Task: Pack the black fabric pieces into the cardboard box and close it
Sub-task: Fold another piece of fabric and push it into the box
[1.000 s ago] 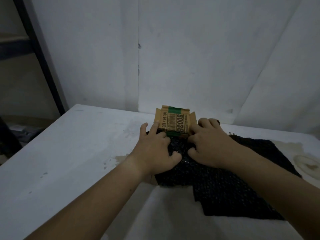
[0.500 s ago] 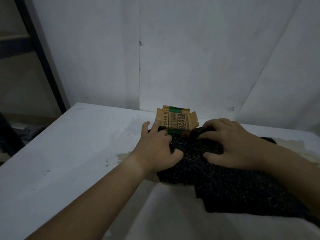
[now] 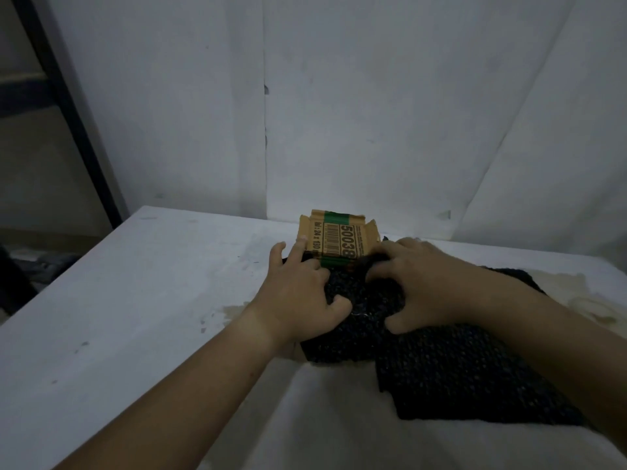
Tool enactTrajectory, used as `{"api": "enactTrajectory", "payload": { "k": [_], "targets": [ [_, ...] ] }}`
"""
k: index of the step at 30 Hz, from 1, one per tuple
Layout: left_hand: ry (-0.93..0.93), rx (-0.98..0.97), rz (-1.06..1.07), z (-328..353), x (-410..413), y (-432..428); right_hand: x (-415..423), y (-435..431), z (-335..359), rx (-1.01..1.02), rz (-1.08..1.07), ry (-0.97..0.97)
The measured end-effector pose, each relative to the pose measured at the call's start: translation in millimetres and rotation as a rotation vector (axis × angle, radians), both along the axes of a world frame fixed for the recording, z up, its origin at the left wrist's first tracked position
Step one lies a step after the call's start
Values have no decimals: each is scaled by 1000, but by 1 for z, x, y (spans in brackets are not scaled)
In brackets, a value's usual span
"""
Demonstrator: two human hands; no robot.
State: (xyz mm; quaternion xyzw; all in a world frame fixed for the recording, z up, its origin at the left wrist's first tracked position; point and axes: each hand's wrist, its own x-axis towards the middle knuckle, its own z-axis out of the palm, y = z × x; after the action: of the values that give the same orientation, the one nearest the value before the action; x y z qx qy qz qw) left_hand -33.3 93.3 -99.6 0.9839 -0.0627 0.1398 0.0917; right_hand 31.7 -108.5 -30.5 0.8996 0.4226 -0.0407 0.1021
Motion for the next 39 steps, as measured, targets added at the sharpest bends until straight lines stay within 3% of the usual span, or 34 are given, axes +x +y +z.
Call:
{"api": "enactTrajectory", "payload": {
  "k": [5,11,14,18,21,26,29,34,37,39],
  "targets": [
    [-1,-17,-4,-2,1,0,-5,3,-2,-106,114,-179],
    [-8,-21,-11,0,0,1,5,22,-12,-225,7,35],
    [-3,-17,-6,1,-1,0,3,14,-7,-145,31,76],
    [-5,-27,-5,-2,1,0,-6,-12,3,99,127,-75],
    [3,-25,-9,-3,2,1,-13,-21,8,66,162,-112],
    [-20,-11,5,-3,1,0,-16,-6,-5,-22,103,126],
    [-17,-26,9,-1,1,-2,-14,1,-14,-60,79,122],
    [14,-20,2,2,-1,-1,-14,-12,-11,112,129,132],
    [29,-34,7,3,-2,-1,-4,-19,0,254,19,-5],
    [29,-31,7,4,-3,-2,-2,-20,3,234,-121,99]
  ]
}}
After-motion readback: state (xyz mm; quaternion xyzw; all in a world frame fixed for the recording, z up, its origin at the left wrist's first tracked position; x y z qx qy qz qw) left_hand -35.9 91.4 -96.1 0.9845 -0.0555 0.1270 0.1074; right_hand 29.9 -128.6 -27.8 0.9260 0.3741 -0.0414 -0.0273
